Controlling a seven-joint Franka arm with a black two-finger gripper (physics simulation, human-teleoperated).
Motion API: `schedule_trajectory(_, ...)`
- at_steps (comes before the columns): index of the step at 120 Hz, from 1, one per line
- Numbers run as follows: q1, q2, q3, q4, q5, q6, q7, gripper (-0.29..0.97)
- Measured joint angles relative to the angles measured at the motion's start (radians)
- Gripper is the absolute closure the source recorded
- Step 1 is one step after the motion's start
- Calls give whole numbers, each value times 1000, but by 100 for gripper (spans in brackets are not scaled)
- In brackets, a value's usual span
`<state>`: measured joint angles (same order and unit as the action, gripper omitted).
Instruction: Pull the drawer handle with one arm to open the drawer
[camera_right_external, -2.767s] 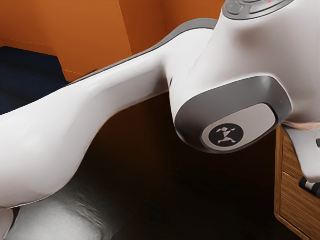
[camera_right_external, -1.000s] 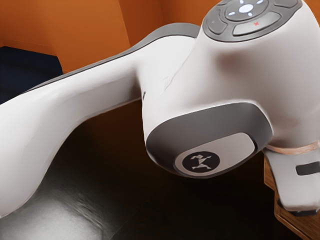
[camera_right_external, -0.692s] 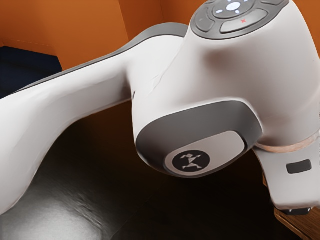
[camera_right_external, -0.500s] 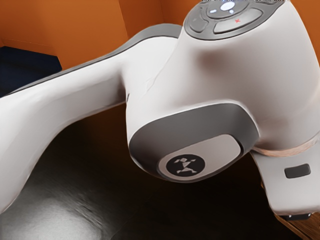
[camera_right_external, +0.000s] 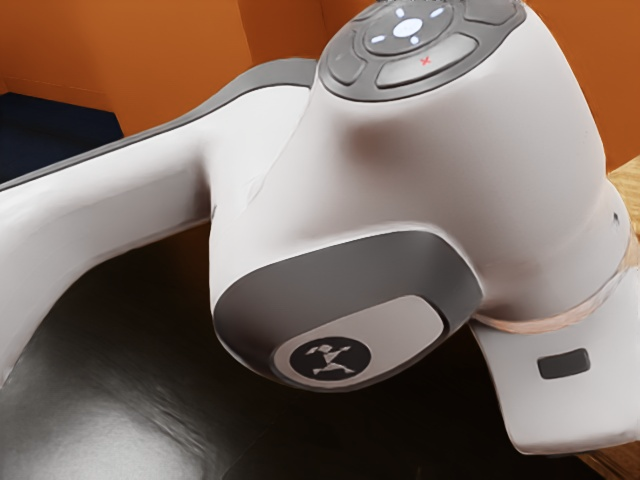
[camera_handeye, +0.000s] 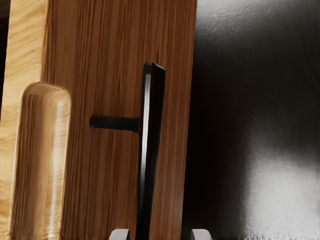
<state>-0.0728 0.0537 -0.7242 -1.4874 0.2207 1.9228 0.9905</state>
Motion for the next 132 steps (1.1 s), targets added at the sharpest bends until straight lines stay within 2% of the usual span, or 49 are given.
schedule_trajectory(103, 27, -91, 6, -86, -89, 50, 0, 61)
schedule_trajectory(132, 2, -132, 5, -130, -113, 64, -2, 61)
